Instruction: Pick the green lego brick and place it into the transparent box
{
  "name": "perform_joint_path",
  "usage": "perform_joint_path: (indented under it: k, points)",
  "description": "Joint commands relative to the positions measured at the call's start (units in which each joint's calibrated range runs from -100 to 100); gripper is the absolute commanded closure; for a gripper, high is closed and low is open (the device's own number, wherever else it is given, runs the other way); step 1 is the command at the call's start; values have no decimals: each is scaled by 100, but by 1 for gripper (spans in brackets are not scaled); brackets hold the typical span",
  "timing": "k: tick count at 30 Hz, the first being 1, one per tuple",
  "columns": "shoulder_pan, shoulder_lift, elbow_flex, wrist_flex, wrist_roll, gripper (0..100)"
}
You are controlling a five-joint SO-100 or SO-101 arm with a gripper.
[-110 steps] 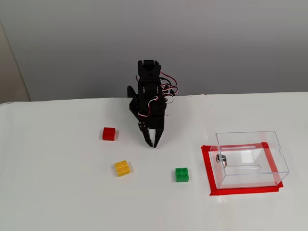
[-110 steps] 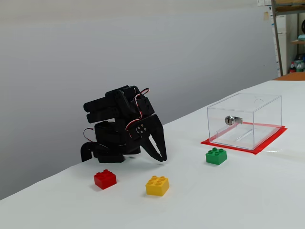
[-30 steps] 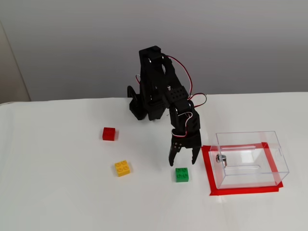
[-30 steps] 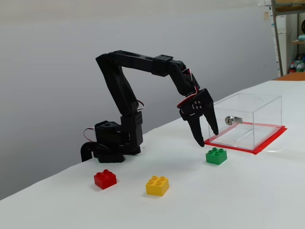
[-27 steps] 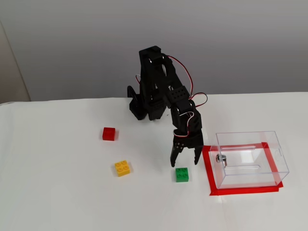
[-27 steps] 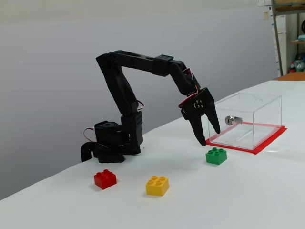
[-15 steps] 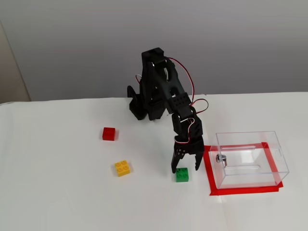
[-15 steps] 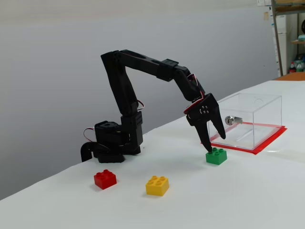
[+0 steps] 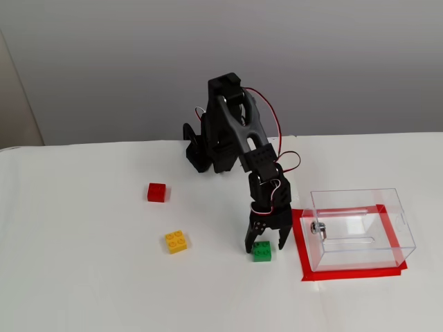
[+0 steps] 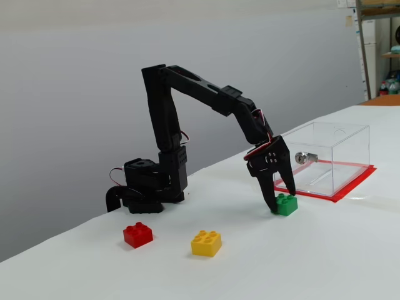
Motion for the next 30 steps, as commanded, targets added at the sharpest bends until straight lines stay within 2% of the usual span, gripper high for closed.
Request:
perform_joint_path:
  k: [1, 16, 22, 30]
  points:
    - [57, 83, -233, -66, 19, 70]
    - [57, 304, -224, -222, -28, 71]
    - [57, 296, -224, -222, 9, 88]
    - [57, 219, -160, -196, 19, 89]
